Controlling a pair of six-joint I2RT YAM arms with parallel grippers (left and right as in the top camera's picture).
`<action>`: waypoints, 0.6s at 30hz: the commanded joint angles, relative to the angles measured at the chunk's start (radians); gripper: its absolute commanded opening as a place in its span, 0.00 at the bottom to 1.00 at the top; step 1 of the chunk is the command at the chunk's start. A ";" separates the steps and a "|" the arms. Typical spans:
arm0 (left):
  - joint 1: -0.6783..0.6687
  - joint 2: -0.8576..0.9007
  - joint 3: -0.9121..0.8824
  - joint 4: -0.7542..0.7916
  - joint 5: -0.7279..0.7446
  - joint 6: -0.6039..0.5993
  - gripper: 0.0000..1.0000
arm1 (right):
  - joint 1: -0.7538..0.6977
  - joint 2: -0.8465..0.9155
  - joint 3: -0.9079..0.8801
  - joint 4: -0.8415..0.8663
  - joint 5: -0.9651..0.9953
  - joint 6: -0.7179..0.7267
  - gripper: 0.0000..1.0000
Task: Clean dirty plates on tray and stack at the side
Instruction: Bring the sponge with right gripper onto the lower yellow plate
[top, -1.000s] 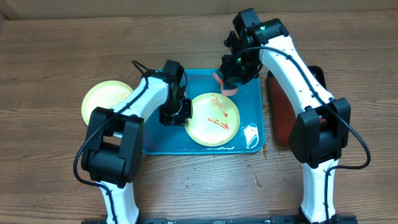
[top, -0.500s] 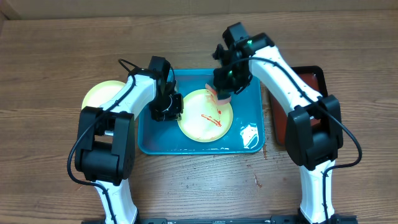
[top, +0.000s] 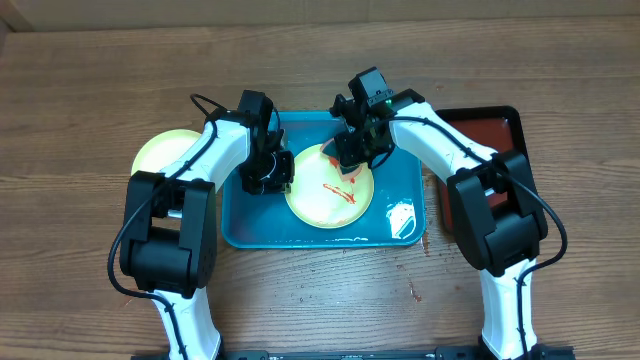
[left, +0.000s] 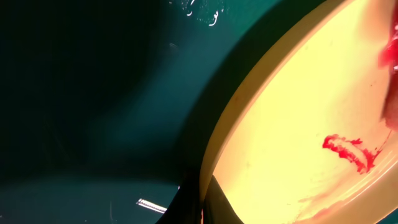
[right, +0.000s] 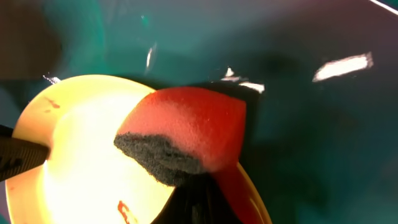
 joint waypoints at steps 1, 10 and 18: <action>0.015 0.011 -0.016 -0.003 -0.037 0.023 0.04 | 0.005 -0.015 -0.027 0.027 0.009 0.028 0.04; 0.011 0.011 -0.016 -0.007 -0.036 0.037 0.05 | 0.011 0.033 -0.026 0.103 -0.149 0.112 0.04; 0.028 0.011 -0.016 0.005 -0.032 0.029 0.04 | 0.011 0.033 -0.025 0.049 -0.339 0.117 0.04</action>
